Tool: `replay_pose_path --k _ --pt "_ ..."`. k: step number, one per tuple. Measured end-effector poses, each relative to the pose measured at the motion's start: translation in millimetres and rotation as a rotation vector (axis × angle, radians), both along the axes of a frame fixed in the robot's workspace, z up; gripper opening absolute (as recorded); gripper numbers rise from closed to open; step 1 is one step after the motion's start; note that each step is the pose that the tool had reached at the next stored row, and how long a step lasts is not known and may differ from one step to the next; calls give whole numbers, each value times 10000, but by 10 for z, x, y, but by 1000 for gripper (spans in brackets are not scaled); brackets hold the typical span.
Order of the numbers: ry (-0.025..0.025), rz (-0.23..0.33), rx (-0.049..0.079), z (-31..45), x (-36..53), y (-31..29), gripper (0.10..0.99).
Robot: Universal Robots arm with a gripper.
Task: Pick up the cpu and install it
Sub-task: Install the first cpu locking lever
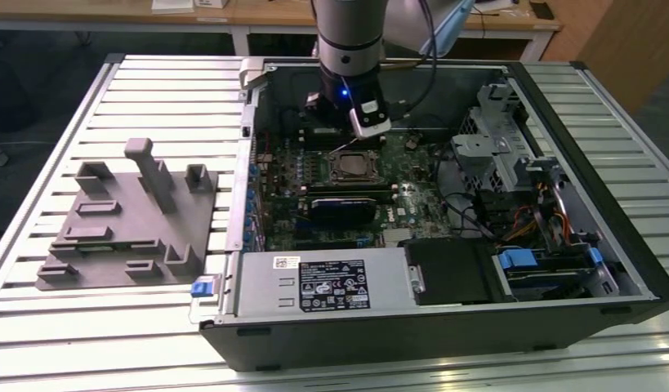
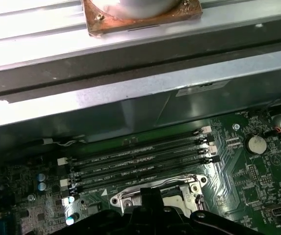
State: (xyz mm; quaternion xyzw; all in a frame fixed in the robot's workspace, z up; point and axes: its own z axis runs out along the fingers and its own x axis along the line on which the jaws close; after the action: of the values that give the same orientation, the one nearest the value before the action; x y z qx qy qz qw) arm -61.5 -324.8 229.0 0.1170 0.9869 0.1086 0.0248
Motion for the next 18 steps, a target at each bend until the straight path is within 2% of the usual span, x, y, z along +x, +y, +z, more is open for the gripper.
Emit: replay_pose_path --k 10,16,18 --pt "-7 -72 -567 -35 5 19 106" --pt "-3 -284 -969 -52 12 27 106" --pt "-1 -370 -1021 -59 14 33 106"
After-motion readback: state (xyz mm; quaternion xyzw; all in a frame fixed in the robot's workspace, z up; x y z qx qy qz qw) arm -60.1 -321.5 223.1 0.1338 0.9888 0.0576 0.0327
